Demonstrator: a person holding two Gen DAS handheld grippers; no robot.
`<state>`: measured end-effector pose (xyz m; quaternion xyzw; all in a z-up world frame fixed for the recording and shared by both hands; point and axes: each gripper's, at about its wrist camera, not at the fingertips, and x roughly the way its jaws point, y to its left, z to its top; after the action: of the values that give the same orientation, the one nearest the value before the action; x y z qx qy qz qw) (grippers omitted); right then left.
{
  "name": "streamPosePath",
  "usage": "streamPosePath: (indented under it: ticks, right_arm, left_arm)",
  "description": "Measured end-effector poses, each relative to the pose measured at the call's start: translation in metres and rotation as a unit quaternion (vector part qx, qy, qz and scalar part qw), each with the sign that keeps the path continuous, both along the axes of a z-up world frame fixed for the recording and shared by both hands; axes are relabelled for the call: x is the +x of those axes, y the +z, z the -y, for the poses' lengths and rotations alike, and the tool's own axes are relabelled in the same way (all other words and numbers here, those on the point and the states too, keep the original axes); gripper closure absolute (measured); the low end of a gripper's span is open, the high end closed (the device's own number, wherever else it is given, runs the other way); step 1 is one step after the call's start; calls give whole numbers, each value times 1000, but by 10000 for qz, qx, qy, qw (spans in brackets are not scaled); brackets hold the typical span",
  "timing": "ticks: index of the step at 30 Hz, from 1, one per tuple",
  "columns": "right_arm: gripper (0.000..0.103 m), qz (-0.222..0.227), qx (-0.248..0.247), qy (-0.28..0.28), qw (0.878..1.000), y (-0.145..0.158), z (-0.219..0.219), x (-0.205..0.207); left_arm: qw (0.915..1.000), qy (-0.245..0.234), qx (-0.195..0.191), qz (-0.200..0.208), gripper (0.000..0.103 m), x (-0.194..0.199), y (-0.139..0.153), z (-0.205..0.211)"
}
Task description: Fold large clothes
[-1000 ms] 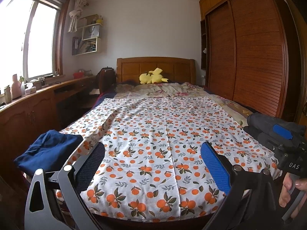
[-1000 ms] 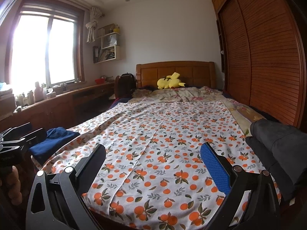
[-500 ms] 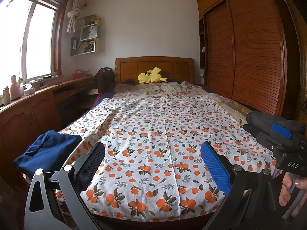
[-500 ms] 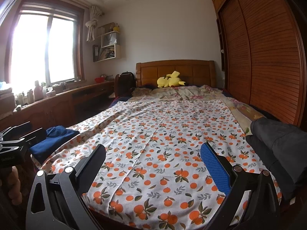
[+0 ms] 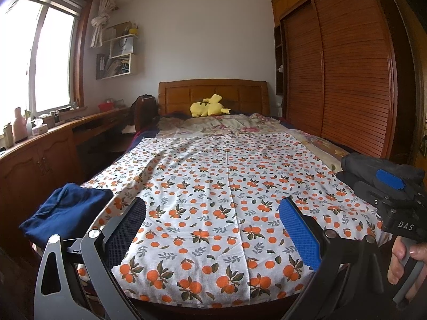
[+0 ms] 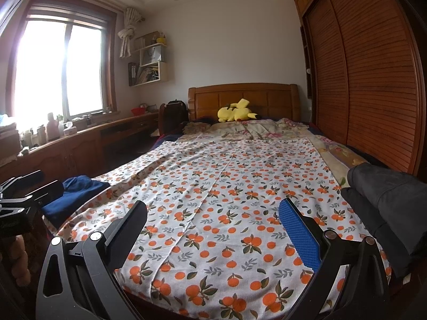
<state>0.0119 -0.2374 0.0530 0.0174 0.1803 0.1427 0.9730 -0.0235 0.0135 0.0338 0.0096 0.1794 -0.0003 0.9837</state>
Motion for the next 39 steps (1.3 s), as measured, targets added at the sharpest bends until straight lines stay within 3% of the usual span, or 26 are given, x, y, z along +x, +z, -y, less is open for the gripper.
streamPosePath:
  ticks: [39]
  right_arm:
    - [8, -19, 7, -33, 10000, 0, 1, 1]
  left_arm:
    - [10000, -17, 27, 25, 2, -3, 1, -2]
